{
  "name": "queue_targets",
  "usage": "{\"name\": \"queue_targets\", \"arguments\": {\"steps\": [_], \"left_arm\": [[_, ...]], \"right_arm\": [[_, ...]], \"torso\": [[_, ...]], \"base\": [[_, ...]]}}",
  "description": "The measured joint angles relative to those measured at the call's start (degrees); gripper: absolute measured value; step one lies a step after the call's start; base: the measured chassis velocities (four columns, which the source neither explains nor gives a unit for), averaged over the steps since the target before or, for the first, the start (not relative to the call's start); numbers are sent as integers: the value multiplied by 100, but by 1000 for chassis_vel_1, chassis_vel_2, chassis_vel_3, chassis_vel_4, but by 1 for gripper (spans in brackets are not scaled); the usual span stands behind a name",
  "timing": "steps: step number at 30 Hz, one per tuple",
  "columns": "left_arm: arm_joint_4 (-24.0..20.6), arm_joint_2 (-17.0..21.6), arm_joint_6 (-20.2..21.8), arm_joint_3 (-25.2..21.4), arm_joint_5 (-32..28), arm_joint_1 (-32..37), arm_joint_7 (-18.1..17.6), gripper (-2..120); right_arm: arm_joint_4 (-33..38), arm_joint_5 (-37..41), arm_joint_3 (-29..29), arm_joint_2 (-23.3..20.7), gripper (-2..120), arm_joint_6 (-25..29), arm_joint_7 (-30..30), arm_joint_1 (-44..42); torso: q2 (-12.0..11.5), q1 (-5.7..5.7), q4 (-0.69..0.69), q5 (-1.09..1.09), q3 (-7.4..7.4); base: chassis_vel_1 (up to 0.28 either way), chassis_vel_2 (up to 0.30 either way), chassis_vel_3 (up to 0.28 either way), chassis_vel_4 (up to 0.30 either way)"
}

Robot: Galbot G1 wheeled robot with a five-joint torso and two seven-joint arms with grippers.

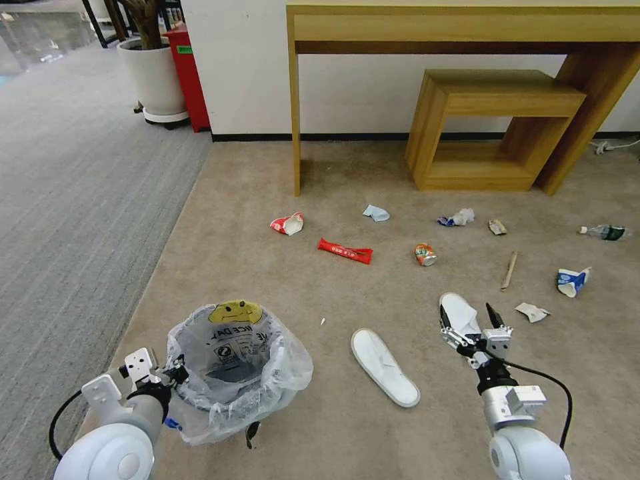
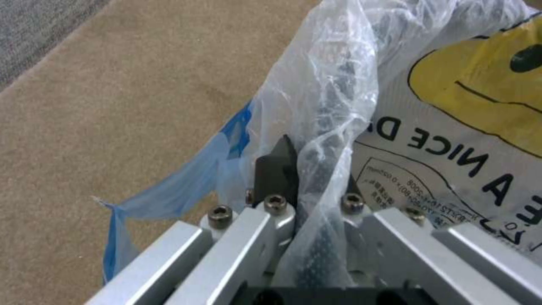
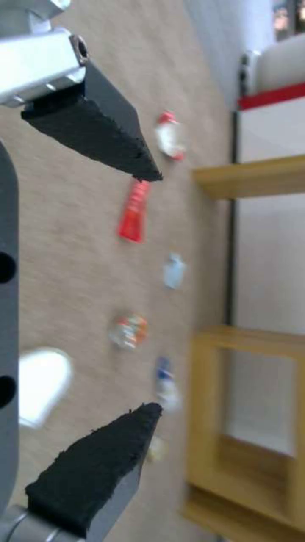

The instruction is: Pick up the trash bin and place the garbage on the floor into it.

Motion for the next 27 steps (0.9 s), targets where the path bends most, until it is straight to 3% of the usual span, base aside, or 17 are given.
{"name": "queue_targets", "arguments": {"steps": [11, 15, 21, 27], "left_arm": [[71, -80, -42, 26, 102, -7, 24, 1], [75, -119, -52, 36, 157, 10, 45, 1], [70, -149, -69, 22, 192, 38, 61, 1], [58, -173, -119, -17, 217, 59, 74, 1]], "right_arm": [[-1143, 873, -385, -778, 100, -946, -425, 466], [-1505, 972, -589, -842, 100, -1133, -420, 654], [-1945, 981, -942, -854, 100, -1142, -375, 922], [-2507, 829, -1641, -893, 100, -783, -383, 1312]], "torso": [[0, 0, -1, 0, 0], [0, 0, 0, 0, 0], [0, 0, 0, 1, 0], [0, 0, 0, -2, 0]], "base": [[0, 0, 0, 0], [0, 0, 0, 0], [0, 0, 0, 0], [0, 0, 0, 0]]}}
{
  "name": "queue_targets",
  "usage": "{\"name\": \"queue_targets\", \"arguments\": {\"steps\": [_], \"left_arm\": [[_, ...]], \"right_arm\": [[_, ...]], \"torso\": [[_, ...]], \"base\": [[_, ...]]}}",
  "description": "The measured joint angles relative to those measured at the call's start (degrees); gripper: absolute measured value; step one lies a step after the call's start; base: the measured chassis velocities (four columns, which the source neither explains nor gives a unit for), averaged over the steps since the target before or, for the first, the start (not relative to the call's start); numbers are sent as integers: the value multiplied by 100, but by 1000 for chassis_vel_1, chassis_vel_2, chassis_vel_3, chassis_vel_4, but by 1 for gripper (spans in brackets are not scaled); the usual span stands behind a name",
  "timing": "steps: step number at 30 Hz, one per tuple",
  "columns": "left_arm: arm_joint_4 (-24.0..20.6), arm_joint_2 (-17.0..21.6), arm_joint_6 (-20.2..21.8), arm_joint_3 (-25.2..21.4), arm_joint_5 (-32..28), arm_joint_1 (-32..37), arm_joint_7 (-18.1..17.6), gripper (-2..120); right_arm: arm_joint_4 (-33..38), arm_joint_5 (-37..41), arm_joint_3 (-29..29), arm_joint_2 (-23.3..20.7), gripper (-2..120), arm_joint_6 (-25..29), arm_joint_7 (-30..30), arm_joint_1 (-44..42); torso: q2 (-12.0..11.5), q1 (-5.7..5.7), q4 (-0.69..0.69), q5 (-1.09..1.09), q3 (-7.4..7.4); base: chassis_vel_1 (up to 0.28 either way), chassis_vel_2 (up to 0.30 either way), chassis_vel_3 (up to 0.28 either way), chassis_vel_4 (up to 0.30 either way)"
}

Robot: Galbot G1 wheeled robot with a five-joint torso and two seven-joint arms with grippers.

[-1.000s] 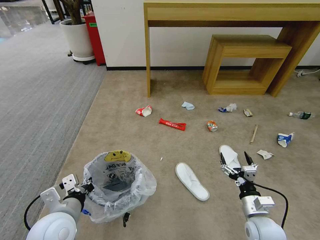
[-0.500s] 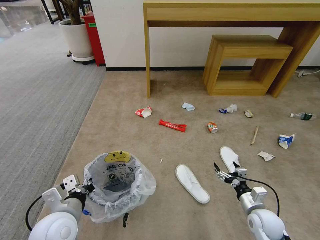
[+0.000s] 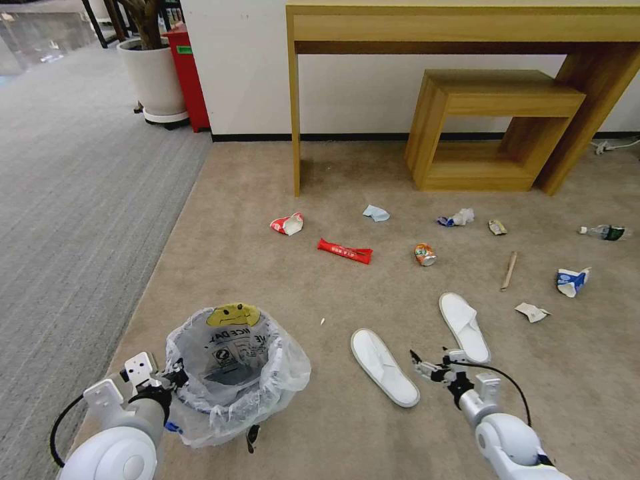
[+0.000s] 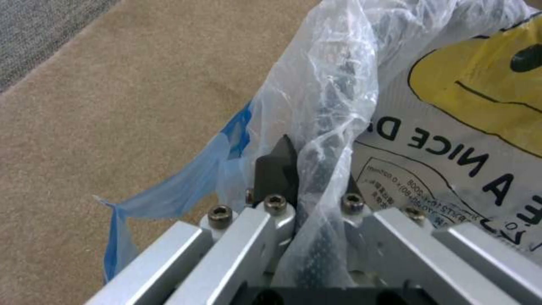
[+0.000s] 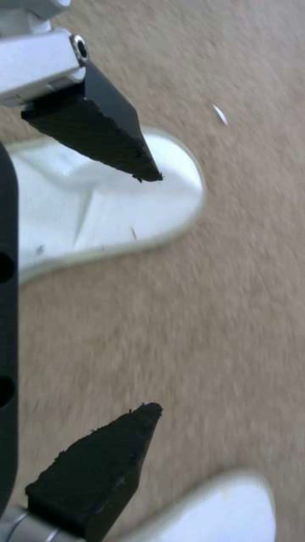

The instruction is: Pick up the trash bin and place the garbage on the floor into it.

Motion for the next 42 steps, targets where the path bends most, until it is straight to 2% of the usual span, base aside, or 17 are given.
{"name": "queue_targets", "arguments": {"steps": [12, 25, 31, 34, 35, 38, 39, 42], "left_arm": [[-22, 4, -58, 5, 45, 41, 24, 1], [-81, -28, -89, 40, 145, 92, 72, 1], [-95, -49, -103, 49, 167, 98, 86, 1], [-52, -48, -124, 65, 211, 89, 108, 1], [-52, -48, -124, 65, 211, 89, 108, 1], [-14, -53, -133, 102, 223, 64, 117, 1], [-14, -53, -133, 102, 223, 64, 117, 1], [-8, -43, -147, 114, 226, 68, 125, 1]], "right_arm": [[-620, -680, -697, 133, 100, 261, 209, 451], [-1547, -904, -1110, 397, 98, 630, 232, 1109], [-1864, -988, -1212, 559, 85, 768, 232, 1240], [-2007, -1078, -1171, 620, 68, 886, 226, 1255], [-2007, -1078, -1171, 620, 68, 886, 226, 1255], [-1939, -1065, -1113, 598, 53, 881, 224, 1181], [-1939, -1065, -1113, 598, 53, 881, 224, 1181], [-1990, -1116, -1059, 639, 39, 913, 223, 1171]], "torso": [[0, 0, 0, 1, 0], [0, 0, 0, 1, 0], [0, 0, 0, 1, 0], [0, 0, 0, 1, 0], [0, 0, 0, 1, 0], [0, 0, -2, 0, 0], [0, 0, -2, 0, 0], [0, 0, -1, 1, 0]], "base": [[0, 0, 0, 0], [0, 0, 0, 0], [0, 0, 0, 0], [0, 0, 0, 0], [0, 0, 0, 0], [0, 0, 0, 0], [0, 0, 0, 0], [0, 0, 0, 0]]}}
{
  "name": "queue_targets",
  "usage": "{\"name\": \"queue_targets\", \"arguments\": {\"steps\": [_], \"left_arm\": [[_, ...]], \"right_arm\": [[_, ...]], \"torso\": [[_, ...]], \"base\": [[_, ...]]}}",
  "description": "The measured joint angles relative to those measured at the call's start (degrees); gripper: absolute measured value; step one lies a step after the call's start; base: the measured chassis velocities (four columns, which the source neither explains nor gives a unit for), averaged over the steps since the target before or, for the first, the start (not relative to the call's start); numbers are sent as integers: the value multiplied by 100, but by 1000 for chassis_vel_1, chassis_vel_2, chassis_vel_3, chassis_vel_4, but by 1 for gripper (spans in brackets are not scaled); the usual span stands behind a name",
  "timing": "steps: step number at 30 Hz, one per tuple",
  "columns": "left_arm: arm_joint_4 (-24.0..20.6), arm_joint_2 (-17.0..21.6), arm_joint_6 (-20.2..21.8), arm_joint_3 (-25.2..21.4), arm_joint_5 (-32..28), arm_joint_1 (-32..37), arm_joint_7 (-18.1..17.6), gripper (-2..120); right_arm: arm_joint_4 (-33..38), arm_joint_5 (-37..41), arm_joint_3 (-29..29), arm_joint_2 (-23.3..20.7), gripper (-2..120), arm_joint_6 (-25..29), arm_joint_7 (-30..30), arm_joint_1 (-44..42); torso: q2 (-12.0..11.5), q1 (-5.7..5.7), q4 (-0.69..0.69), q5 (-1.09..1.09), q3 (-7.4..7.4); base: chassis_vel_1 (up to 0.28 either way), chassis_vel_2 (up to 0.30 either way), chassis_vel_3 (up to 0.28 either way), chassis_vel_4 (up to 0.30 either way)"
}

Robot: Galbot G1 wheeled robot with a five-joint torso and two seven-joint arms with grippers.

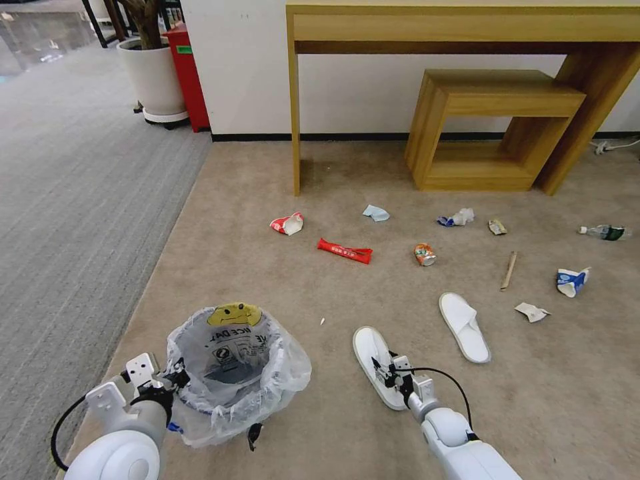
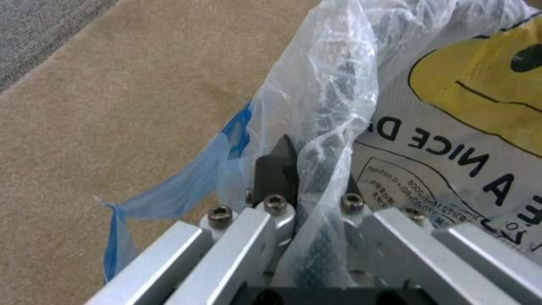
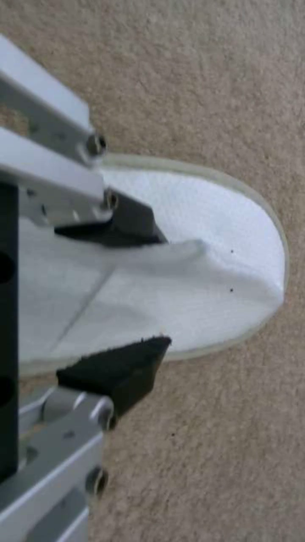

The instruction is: Pick up the trash bin and place the garbage on the floor into it.

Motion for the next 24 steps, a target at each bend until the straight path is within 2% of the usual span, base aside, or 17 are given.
{"name": "queue_targets", "arguments": {"steps": [1, 4, 5, 11, 18, 21, 22, 24], "left_arm": [[0, 0, 0, 0, 0, 0, 0, 1], [-3, 17, -19, -18, 0, 9, 9, 1], [-3, 17, -19, -18, 0, 9, 9, 1], [-3, 5, -44, -8, 47, 32, 34, 1], [67, 18, -47, -7, 53, -13, 40, 1], [106, 17, -47, 16, 61, -31, 41, 1], [106, 17, -47, 16, 61, -31, 41, 1], [108, 3, -47, 44, 80, -38, 49, 1]], "right_arm": [[0, 0, 0, 0, 39, 0, 0, 0], [-57, -12, 7, 25, 24, 44, -13, 14], [-57, -12, 7, 25, 24, 44, -13, 14], [-135, -18, 9, 43, 1, 123, -86, 67], [216, 434, 146, -42, 0, 308, -314, -77], [964, 965, 245, -273, 0, 461, -540, -311], [964, 965, 245, -273, 0, 461, -540, -311], [1577, 1293, 263, -528, 0, 612, -741, -441]], "torso": [[0, 0, 0, 0, 0], [0, 0, 0, 0, 0], [0, 0, 0, 0, 0], [0, 0, 1, 1, 0], [0, 0, 0, 1, 0], [0, 0, 0, 0, 0], [0, 0, 0, 0, 0], [0, 0, -1, 0, 0]], "base": [[0, 0, 0, 0], [0, 0, 0, 0], [0, 0, 0, 0], [0, 0, 0, 0], [0, 0, 0, 0], [0, 0, 0, 0], [0, 0, 0, 0], [0, 0, 0, 0]]}}
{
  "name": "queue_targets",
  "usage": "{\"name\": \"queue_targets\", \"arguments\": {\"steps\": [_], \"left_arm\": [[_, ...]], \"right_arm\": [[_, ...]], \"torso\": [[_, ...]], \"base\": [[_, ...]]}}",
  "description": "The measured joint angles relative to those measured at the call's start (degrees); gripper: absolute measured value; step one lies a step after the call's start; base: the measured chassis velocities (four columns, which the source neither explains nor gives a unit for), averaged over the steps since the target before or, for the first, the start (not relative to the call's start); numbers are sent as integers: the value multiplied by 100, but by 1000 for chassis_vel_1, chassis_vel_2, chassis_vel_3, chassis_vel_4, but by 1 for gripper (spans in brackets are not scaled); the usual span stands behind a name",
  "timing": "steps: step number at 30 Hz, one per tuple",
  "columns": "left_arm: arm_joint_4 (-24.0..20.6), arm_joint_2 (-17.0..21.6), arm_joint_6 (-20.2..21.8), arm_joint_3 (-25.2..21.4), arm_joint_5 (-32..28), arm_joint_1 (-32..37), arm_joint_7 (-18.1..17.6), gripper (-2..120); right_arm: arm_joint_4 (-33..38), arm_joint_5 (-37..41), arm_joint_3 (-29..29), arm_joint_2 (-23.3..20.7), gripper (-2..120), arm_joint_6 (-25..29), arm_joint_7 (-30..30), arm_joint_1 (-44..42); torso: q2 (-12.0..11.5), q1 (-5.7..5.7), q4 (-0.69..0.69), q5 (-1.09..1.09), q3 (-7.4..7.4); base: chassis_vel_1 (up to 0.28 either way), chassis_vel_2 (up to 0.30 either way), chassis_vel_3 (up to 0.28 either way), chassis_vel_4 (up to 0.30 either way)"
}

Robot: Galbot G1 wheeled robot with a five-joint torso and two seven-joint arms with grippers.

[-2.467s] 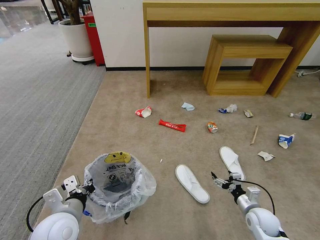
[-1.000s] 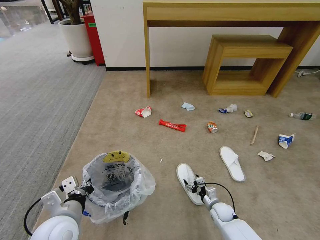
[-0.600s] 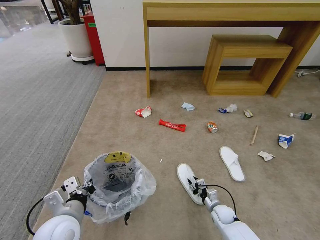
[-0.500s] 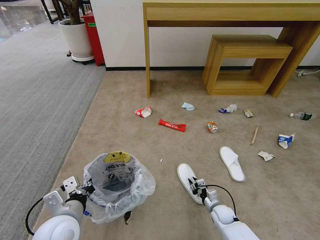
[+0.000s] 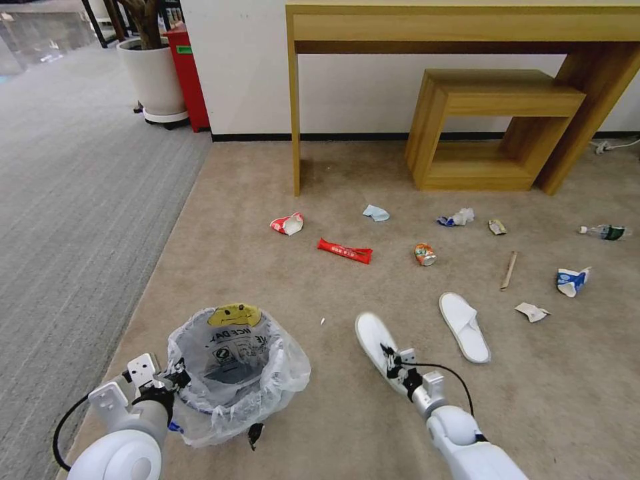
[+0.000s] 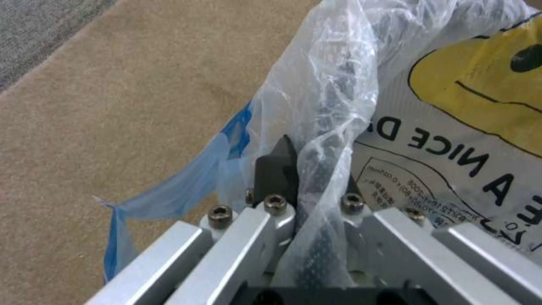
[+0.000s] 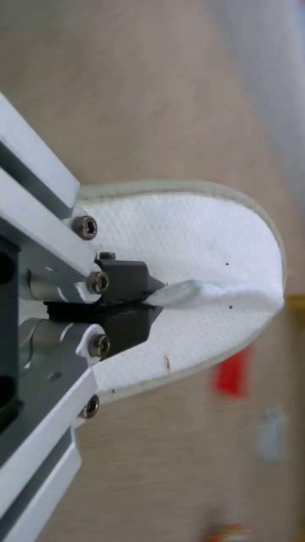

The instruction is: Pick up the trash bin and place the garbage on the floor into it.

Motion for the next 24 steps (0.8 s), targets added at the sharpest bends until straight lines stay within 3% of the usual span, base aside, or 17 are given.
{"name": "queue_targets", "arguments": {"steps": [5, 13, 18, 24], "left_arm": [[-25, -43, 0, 59, 91, 24, 30, 1], [-106, -106, 9, 151, 169, 86, 59, 1], [-137, -119, 22, 152, 187, 108, 59, 1], [-178, -159, 37, 141, 210, 125, 59, 1]], "right_arm": [[1035, 404, -27, -477, 0, 323, -416, -27], [2335, 865, -357, -691, 0, 712, -1027, 310], [2683, 1076, -621, -707, 0, 739, -1101, 478], [2853, 1473, -1351, -607, 0, 790, -1134, 843]], "torso": [[0, 0, 0, 0, 0], [0, 0, 2, -1, 0], [0, 0, 1, 0, 0], [0, 0, 1, -1, 0]], "base": [[0, 0, 0, 0], [0, 0, 0, 0], [0, 0, 0, 0], [0, 0, 0, 0]]}}
